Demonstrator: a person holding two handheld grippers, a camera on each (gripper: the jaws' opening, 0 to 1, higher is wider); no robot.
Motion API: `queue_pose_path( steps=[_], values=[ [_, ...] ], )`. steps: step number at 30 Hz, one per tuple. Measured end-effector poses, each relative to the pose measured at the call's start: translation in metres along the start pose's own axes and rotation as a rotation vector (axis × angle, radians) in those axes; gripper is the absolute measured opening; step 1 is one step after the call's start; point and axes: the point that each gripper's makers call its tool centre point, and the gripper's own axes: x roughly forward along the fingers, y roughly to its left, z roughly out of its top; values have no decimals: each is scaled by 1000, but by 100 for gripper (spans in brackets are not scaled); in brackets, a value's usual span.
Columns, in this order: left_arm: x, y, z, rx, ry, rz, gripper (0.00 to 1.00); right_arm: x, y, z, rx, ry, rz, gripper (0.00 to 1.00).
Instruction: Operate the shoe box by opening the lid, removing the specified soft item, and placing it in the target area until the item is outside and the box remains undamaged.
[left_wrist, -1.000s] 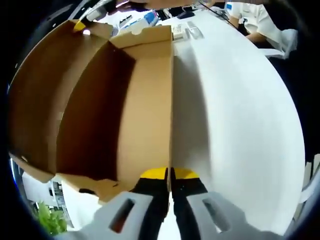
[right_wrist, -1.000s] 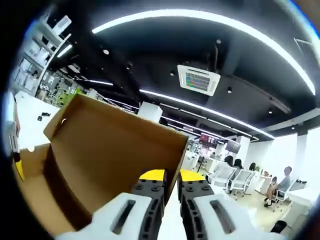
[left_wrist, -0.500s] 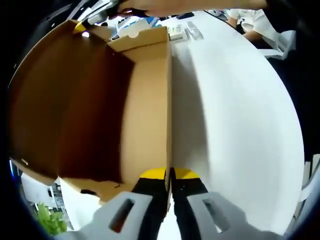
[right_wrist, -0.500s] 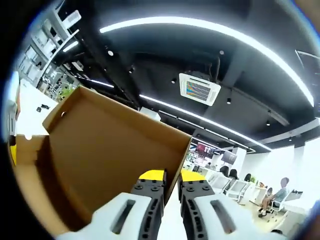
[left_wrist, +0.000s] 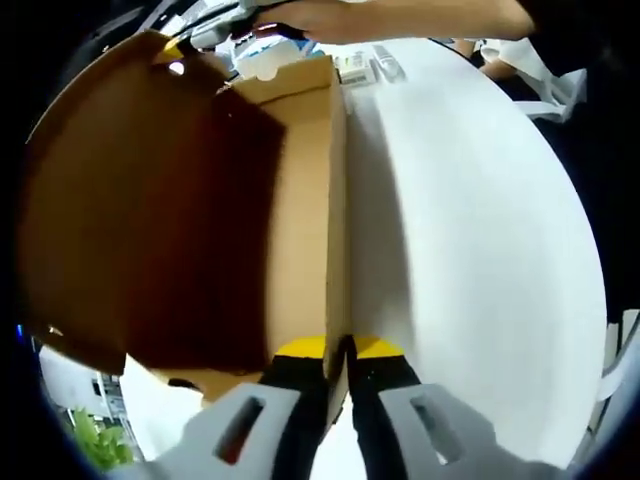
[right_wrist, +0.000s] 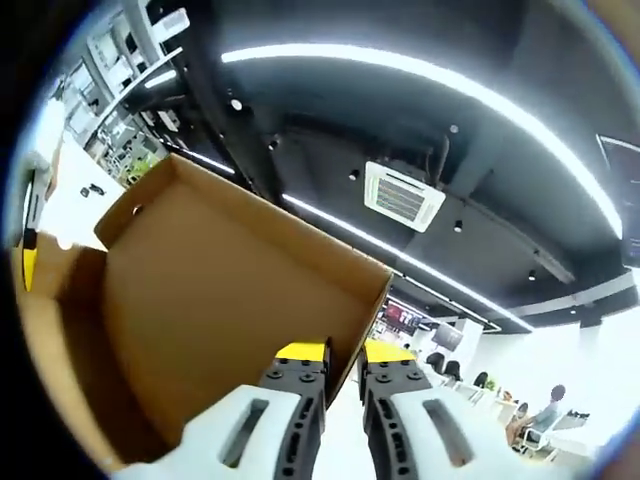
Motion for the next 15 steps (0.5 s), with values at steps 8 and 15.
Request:
queue_pose_path(
  steps=[8,15],
  values=[
    [-1,-1,1,-12,-8,-3,10,7,9,-14,21,106,60,9],
    [-1,-1,3,-24,-19,-5,12,6,13,-19,43,187,124,9]
  ],
)
